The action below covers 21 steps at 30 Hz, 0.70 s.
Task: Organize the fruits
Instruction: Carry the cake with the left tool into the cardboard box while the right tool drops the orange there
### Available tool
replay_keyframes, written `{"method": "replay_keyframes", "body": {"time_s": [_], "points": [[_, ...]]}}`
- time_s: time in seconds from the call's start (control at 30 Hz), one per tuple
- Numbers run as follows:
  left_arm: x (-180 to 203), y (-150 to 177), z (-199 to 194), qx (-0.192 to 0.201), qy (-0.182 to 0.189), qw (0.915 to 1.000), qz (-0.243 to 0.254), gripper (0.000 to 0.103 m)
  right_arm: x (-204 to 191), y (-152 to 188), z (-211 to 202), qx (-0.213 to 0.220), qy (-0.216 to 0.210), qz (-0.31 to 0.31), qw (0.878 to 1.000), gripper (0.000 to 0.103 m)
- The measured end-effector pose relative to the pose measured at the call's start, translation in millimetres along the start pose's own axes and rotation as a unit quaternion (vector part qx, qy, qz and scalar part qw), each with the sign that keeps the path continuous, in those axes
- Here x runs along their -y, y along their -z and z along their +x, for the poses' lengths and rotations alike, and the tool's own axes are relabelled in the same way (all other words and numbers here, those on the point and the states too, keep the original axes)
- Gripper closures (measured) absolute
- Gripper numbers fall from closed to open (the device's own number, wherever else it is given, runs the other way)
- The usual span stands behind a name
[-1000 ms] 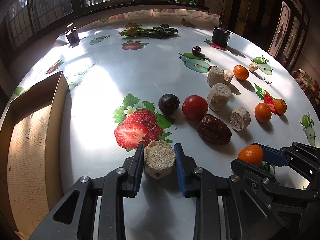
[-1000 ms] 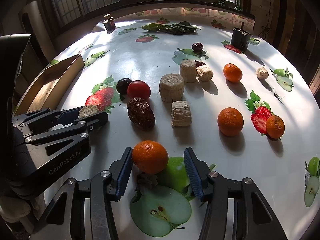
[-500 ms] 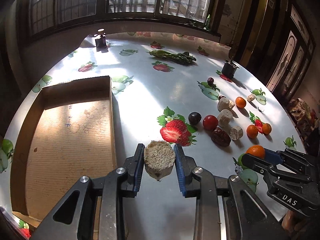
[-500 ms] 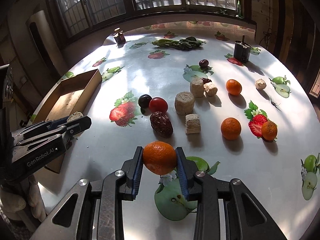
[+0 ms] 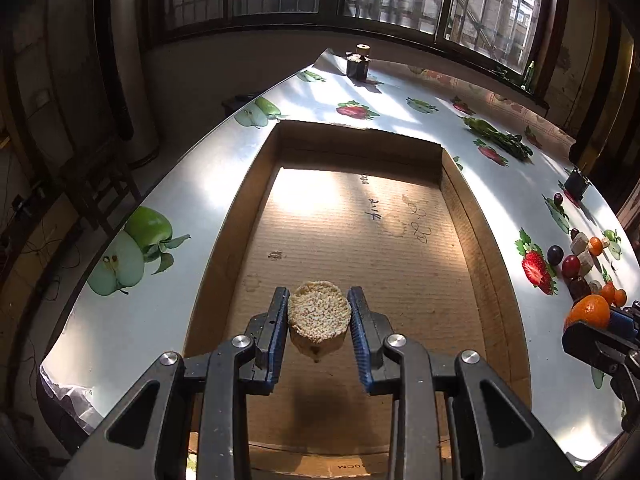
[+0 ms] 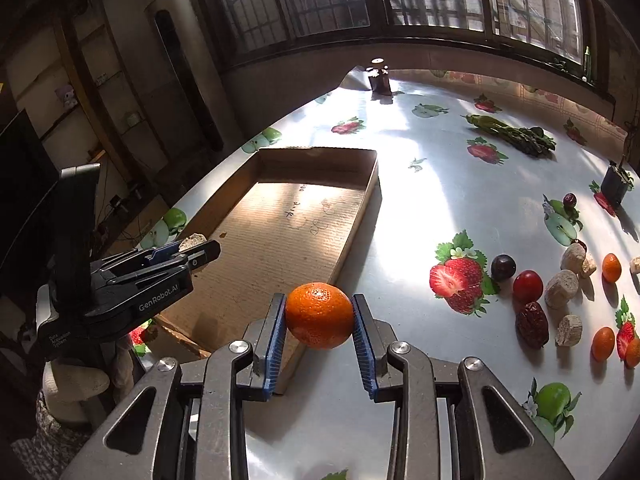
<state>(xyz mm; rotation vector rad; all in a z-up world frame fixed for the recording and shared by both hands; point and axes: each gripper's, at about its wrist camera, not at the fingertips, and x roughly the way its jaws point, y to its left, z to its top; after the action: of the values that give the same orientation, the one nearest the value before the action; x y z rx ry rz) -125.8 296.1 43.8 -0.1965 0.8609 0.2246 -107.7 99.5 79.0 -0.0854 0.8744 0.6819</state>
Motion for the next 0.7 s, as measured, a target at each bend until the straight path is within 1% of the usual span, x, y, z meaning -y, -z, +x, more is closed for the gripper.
{"method": "replay_keyframes", "body": {"time_s": [0.13,0.33,0.5,0.57,0.7], "points": [[-9.3,4.3,11.4,-0.011,-0.003,0.9999,-0.009,0.074,-16.6,1.5,23.8,-0.015,-0.015,-0.024,0.999,0.069],[-16.9,9.7,19.5,-0.018,-0.008,0.9998,0.002,0.074,-19.6,9.0,55.3,-0.047,-0.037,-0.021,0.998,0.068],[-22.9,10.3,17.9,-0.015,-0.01,0.9994,0.028,0.074,-26.9,16.4,65.9,-0.062,-0.035,-0.024,0.997,0.068],[-24.8,11.8,17.0,-0.009,-0.011,0.9989,0.043,0.074,-30.5,16.8,66.6,-0.059,-0.027,-0.03,0.997,0.068],[-23.5,14.3,17.2,-0.006,-0.01,0.9969,0.078,0.074,-34.6,16.8,68.2,-0.061,-0.031,-0.029,0.997,0.067]]}}
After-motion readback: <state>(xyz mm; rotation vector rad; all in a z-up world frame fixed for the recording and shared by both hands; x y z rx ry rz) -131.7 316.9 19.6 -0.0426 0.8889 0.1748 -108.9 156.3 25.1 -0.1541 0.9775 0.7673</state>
